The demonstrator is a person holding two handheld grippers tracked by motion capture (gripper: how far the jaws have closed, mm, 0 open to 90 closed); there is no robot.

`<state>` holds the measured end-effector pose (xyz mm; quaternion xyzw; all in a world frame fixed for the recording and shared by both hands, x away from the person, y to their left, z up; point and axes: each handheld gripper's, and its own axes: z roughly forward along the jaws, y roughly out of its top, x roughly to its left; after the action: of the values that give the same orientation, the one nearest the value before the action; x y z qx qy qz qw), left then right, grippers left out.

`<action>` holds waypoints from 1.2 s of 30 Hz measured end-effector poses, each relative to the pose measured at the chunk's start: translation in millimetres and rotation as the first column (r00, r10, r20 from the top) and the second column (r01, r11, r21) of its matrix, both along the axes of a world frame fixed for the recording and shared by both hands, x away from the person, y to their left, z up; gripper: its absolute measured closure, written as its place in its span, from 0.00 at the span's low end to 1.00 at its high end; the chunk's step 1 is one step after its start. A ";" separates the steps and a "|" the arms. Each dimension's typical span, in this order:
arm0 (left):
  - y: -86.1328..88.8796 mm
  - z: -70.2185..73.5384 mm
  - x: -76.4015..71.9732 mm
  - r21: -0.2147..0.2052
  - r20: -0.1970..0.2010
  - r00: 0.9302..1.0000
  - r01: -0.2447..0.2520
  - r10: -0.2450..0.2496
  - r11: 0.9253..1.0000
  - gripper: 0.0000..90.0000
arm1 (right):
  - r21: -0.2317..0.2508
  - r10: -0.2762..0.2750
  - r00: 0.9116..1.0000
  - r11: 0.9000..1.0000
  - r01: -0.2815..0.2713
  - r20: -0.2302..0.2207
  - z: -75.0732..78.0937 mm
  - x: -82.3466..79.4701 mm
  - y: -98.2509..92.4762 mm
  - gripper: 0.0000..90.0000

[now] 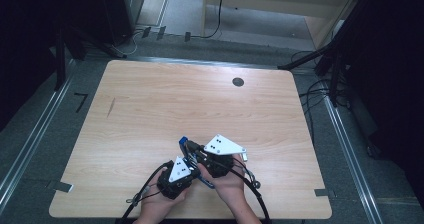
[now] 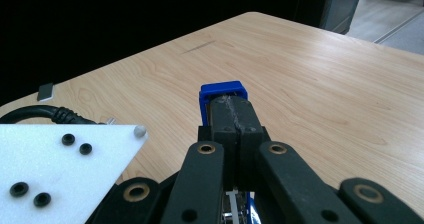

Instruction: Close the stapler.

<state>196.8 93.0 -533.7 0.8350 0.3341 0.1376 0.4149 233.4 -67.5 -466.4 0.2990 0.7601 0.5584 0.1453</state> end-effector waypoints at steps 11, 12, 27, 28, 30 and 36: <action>0.1 0.1 0.0 0.002 0.002 1.000 0.001 -0.001 1.000 1.00 | -0.013 0.008 1.000 1.000 -0.008 -0.001 -0.5 5.4 5.8 1.00; 0.1 0.1 0.0 0.003 0.002 1.000 0.002 -0.002 1.000 1.00 | -0.013 0.008 1.000 1.000 -0.008 -0.001 -0.5 5.4 5.8 1.00; 0.1 0.0 0.0 0.002 0.001 1.000 0.003 -0.003 1.000 1.00 | -0.037 0.030 0.999 0.999 -0.030 -0.021 -10.0 13.7 13.3 1.00; 0.0 0.0 0.0 0.003 0.002 1.000 0.003 -0.003 1.000 1.00 | -0.038 0.031 0.999 0.999 -0.031 -0.022 -10.4 13.9 13.7 1.00; 0.0 0.0 -0.1 0.003 0.002 1.000 0.002 -0.002 1.000 1.00 | -0.041 0.031 0.999 0.999 -0.032 -0.028 -11.7 14.6 14.5 1.00; 0.0 0.0 -0.1 0.003 0.002 1.000 0.003 -0.003 1.000 1.00 | -0.042 0.036 0.999 0.998 -0.038 -0.039 -14.7 17.0 16.6 1.00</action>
<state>196.7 93.0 -533.7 0.8361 0.3324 0.1382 0.4140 250.3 -50.9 -481.1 0.2922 0.7800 0.5386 0.1266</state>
